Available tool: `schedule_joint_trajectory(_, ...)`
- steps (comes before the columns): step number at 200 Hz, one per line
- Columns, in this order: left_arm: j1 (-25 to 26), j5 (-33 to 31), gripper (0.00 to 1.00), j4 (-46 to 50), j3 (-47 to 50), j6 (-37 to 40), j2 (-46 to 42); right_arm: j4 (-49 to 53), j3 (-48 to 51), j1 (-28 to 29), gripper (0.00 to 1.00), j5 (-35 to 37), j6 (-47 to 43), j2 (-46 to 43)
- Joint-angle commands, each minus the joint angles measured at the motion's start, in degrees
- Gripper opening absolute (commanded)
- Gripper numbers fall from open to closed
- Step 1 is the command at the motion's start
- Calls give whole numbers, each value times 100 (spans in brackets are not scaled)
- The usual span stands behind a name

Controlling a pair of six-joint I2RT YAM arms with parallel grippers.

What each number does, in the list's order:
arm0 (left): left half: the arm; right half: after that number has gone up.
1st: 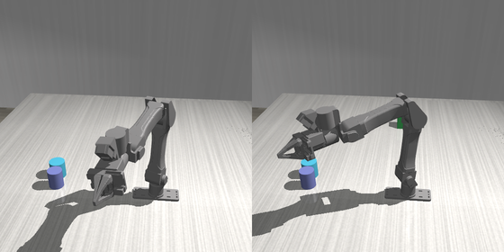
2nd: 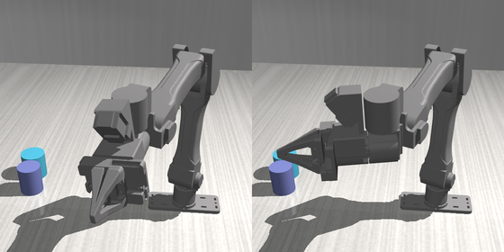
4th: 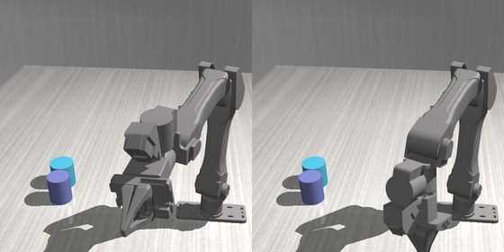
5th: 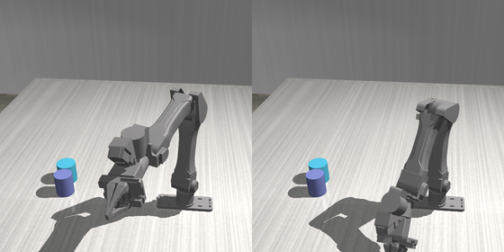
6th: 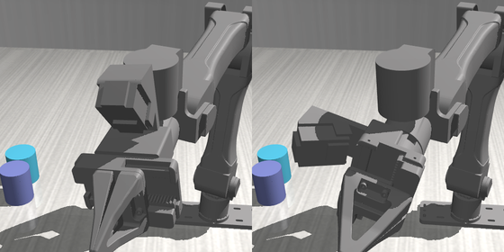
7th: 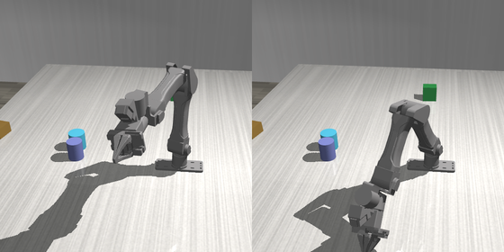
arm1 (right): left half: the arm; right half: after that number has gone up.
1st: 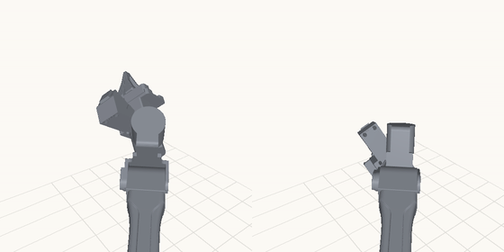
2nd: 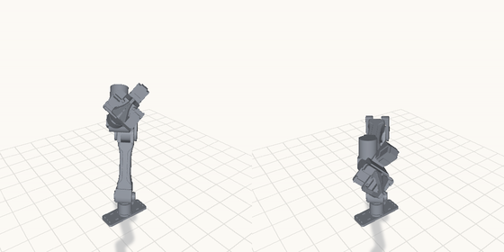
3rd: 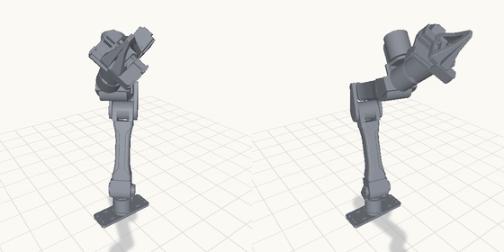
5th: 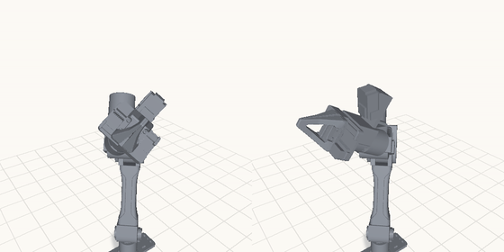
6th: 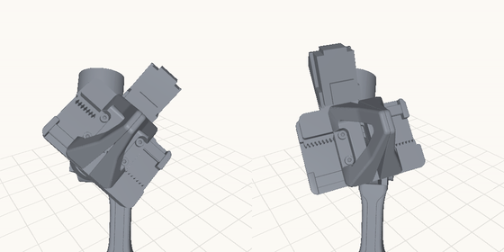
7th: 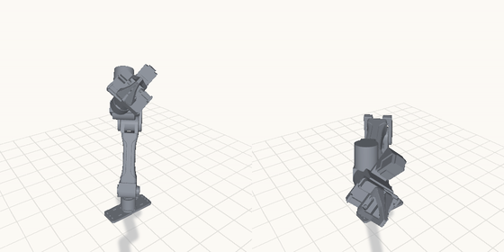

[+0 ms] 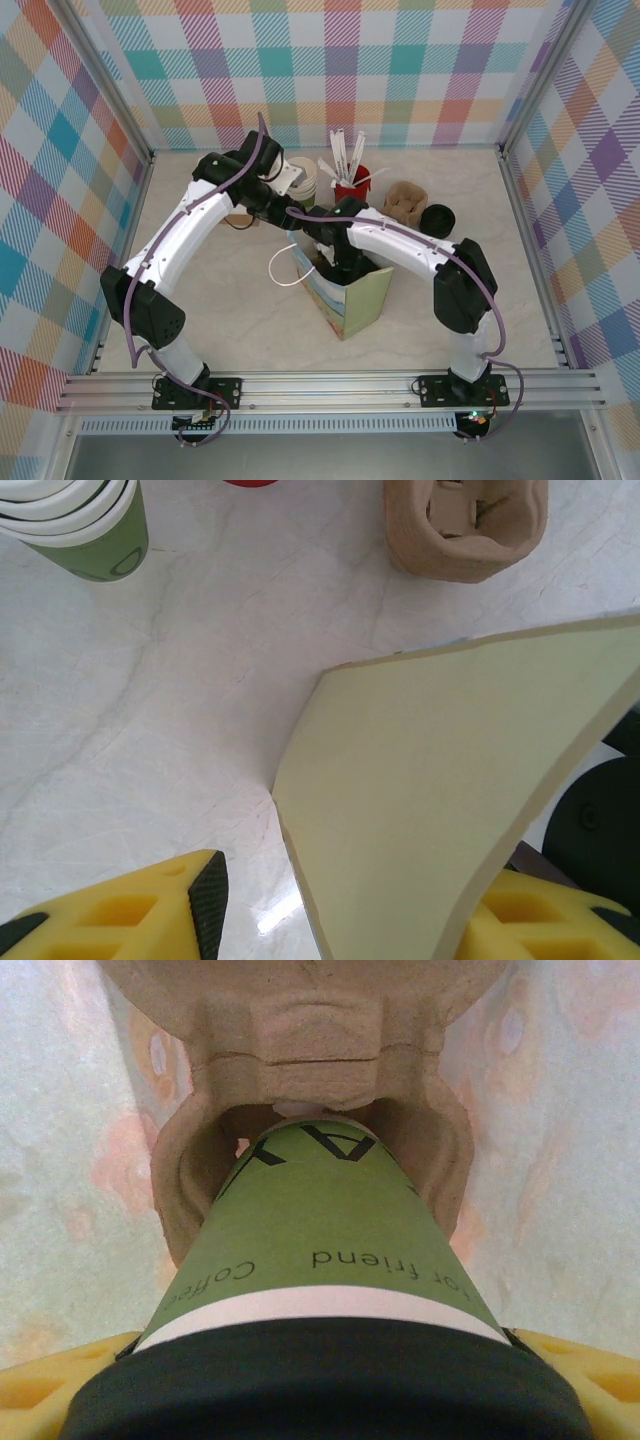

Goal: Pack the takeout coffee

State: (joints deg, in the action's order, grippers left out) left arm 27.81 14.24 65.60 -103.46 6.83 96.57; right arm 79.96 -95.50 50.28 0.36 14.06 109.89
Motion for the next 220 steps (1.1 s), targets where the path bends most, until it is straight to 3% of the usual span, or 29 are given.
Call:
schedule_joint_trajectory(1, -31, 167, 53, -122, 41, 2, -130, -32, 142, -10, 74, -93, -97, 192)
schedule_joint_trajectory(220, -36, -45, 54, -124, 97, -32, -121, -450, 345, -17, 74, -52, -204, 164)
